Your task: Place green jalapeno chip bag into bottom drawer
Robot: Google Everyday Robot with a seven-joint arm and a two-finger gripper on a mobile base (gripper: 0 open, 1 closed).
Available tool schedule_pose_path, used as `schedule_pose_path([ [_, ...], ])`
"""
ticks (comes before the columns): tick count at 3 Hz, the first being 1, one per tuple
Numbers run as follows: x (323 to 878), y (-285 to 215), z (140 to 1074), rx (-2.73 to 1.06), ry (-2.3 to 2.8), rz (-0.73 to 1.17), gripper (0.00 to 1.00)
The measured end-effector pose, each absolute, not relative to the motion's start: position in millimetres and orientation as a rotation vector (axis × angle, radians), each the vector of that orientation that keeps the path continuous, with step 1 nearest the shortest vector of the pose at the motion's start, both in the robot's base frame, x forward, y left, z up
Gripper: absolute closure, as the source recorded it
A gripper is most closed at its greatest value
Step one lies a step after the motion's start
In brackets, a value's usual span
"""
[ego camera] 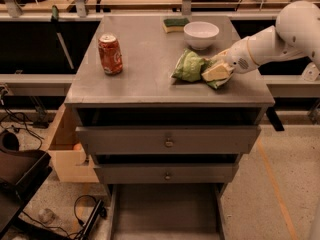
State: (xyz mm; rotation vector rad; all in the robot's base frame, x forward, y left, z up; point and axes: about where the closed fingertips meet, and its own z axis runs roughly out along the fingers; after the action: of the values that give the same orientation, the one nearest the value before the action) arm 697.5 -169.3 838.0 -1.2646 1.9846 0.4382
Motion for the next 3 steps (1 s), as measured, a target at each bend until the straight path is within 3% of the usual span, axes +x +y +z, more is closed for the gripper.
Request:
schedule_pose_path([
  [2,665,-171,856,-1.279,1.971,0.419,1.0],
  [3,588,-165,912,-1.289,1.871,0.369,1.0],
])
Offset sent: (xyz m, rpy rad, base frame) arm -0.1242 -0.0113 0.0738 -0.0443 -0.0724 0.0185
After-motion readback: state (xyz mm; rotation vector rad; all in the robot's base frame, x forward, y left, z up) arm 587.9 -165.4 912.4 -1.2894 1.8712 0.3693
